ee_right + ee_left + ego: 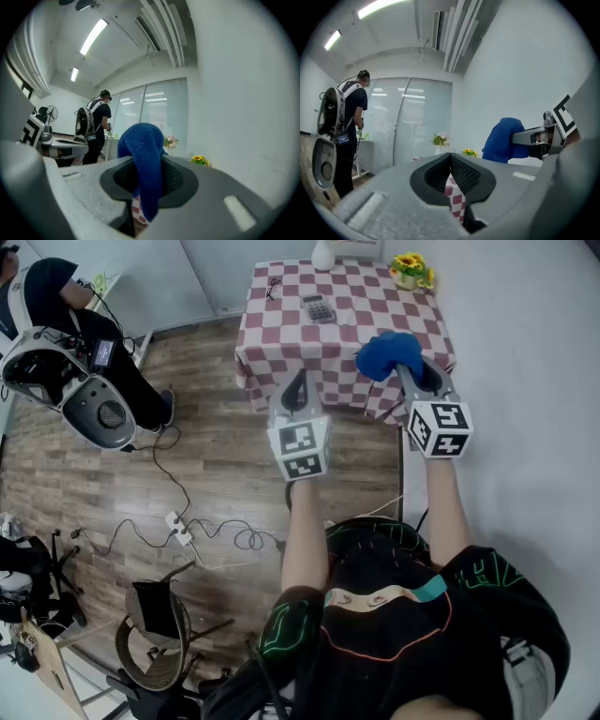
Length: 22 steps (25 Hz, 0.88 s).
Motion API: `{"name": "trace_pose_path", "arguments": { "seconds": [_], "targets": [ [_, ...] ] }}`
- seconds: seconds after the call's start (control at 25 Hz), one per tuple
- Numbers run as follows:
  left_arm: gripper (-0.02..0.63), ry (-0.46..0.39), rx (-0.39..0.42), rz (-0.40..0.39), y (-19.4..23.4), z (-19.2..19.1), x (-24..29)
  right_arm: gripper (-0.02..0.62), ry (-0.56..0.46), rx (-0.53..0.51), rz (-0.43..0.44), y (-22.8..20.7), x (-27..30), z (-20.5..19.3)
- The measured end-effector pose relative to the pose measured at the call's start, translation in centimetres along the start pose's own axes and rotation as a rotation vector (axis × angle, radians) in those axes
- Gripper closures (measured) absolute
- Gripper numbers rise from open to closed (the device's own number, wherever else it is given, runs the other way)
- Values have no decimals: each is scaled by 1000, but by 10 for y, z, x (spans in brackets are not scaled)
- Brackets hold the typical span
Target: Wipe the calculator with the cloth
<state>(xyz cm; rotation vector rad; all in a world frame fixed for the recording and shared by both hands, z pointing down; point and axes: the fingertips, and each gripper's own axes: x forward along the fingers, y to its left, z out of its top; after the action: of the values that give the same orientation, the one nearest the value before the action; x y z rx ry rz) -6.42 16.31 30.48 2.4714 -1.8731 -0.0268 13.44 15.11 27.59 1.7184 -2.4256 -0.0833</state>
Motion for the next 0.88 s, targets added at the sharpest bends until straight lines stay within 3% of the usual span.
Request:
{"name": "trace_pose_path", "arguments": {
  "seconds": [0.24, 0.6, 0.88],
  "targets": [
    [595, 10, -5, -27, -5, -2, 2, 499, 3, -45, -24, 2, -1, 4],
    [596, -11, -24, -3, 17, 4, 1, 499, -9, 11, -20, 1, 10, 11],
    [597, -58, -90, -14, 29, 11, 9, 499, -38, -2, -19, -3, 18, 30]
  ]
}}
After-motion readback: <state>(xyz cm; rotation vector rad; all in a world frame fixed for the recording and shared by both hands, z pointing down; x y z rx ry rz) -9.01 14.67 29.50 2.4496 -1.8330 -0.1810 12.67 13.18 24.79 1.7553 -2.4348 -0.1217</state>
